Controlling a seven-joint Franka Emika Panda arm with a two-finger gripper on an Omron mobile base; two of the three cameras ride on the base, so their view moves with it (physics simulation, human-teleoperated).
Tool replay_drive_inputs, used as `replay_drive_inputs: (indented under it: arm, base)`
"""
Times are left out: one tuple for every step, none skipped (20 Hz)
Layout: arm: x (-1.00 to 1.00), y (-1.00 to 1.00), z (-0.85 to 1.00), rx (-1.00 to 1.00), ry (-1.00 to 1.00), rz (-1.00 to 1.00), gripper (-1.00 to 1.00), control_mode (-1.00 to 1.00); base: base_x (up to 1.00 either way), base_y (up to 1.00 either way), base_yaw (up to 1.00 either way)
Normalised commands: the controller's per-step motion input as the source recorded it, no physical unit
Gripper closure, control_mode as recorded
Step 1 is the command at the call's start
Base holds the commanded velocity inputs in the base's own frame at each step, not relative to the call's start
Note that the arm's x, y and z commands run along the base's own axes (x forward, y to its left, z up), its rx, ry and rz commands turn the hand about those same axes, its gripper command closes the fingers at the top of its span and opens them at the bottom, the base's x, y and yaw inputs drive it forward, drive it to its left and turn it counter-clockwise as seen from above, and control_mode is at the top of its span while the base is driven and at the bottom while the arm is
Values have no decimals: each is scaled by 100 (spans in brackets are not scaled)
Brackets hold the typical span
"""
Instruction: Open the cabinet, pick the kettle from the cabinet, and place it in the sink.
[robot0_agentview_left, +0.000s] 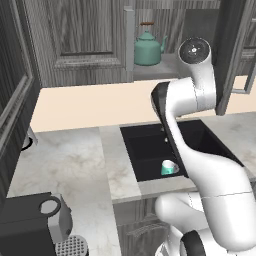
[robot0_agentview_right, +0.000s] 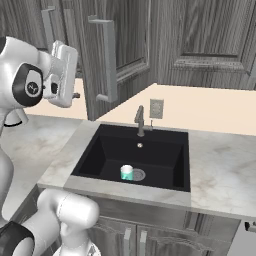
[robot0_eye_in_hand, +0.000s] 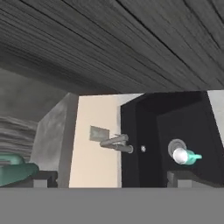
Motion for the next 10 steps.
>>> replay_drive_inputs:
  arm:
    - [15, -18, -1, 0, -10, -29, -100, -100]
    - [15, -20, 0, 0, -3, -31, -100, -100]
    - [15, -24, 0, 0, 0, -32, -100, -100]
    - [10, -25, 0, 3, 0, -30, -100, -100]
    - [2, -28, 6, 6, 0, -29, -100, -100]
    - [0, -29, 7, 7, 0, -29, -100, -100]
    - [3, -29, 6, 7, 4, -29, -100, -100]
    - [3, -29, 6, 8, 4, -29, -100, -100]
    - [0, -30, 5, 8, 0, -27, -100, -100]
    - [0, -34, 6, 9, 0, -26, -100, -100]
  base:
    - [0, 0, 0]
    - [0, 0, 0]
    - [0, 0, 0]
    - [0, 0, 0]
    - [0, 0, 0]
    - [0, 0, 0]
    - [0, 0, 0]
    - [0, 0, 0]
    - [0, 0, 0]
    - [0, 0, 0]
